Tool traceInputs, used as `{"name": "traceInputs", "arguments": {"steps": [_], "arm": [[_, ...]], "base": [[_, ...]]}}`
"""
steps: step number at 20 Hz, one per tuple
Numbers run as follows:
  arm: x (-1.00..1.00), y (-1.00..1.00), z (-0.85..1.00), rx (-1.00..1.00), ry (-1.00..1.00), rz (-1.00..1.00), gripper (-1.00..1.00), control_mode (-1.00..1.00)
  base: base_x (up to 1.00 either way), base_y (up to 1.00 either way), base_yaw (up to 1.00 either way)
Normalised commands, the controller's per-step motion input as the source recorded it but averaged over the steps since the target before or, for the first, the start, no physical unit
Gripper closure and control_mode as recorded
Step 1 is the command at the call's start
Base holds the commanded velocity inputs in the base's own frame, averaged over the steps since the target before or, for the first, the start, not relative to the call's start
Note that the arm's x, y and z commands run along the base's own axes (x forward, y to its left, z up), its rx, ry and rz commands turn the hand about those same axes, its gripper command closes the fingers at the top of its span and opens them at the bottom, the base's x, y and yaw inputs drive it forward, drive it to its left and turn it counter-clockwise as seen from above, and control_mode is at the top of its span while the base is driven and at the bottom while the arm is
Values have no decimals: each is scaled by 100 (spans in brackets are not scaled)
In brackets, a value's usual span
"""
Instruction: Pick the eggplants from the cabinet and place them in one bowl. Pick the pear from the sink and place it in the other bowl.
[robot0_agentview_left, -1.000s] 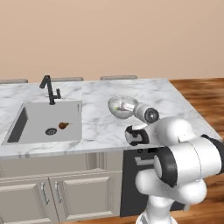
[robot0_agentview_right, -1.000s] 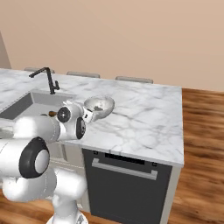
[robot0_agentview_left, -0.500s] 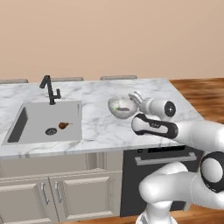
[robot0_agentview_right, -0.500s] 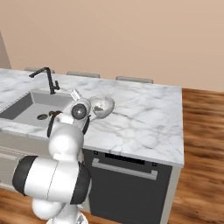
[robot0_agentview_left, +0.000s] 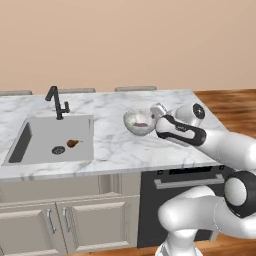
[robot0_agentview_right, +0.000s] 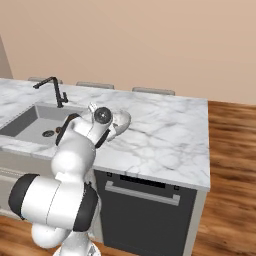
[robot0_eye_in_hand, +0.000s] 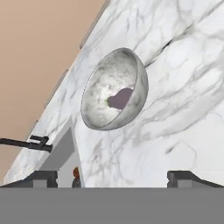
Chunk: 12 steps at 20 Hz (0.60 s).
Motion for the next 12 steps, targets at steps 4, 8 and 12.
{"name": "traceInputs", "arguments": {"steps": [4, 8, 12], "arm": [[-1, 0, 0, -24, 1, 22, -100, -100], [-26, 0, -5, -37, 0, 44, -100, -100], [-60, 1, -14, -45, 0, 55, -100, -100]], "base": [[0, 0, 0], [0, 0, 0], [0, 0, 0]]}}
